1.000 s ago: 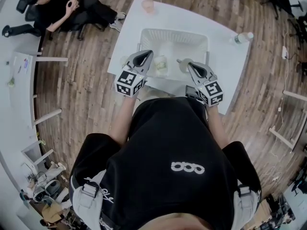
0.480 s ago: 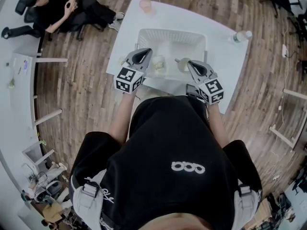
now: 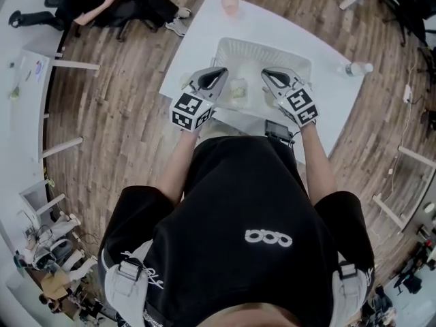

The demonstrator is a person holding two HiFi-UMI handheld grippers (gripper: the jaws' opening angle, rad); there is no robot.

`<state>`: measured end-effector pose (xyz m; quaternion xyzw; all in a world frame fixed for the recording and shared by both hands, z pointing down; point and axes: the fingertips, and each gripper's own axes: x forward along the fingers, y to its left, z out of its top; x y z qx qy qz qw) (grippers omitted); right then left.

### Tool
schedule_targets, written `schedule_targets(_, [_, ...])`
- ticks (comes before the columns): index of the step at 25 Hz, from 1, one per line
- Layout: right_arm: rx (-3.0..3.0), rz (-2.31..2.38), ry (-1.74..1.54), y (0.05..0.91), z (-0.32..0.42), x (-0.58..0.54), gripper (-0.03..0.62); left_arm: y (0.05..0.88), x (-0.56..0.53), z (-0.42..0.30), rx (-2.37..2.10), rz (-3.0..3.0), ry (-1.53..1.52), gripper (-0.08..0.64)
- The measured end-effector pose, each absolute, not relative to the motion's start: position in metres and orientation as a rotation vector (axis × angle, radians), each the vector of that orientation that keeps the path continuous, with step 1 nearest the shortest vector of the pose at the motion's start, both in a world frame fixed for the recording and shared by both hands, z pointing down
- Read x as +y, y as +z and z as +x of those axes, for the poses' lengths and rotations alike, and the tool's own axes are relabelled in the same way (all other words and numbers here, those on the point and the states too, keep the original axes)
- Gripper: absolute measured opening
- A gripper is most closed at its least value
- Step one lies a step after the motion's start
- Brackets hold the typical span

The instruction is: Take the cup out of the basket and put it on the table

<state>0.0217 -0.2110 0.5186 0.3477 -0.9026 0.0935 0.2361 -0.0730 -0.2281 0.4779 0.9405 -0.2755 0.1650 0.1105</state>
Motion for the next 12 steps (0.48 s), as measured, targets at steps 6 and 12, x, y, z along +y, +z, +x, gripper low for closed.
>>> schedule_targets(6, [-2.435, 0.777, 0.286, 0.559, -0.017, -0.241, 0.026, 0.481, -0.233, -0.105, -0.86, 2.729, 0.449, 0.009])
schedule_targets(12, [-2.357, 0.565, 0.365, 0.62, -0.04, -0.246, 0.028, 0.489, -0.23, -0.125, -0.883, 2.693, 0.432, 0.009])
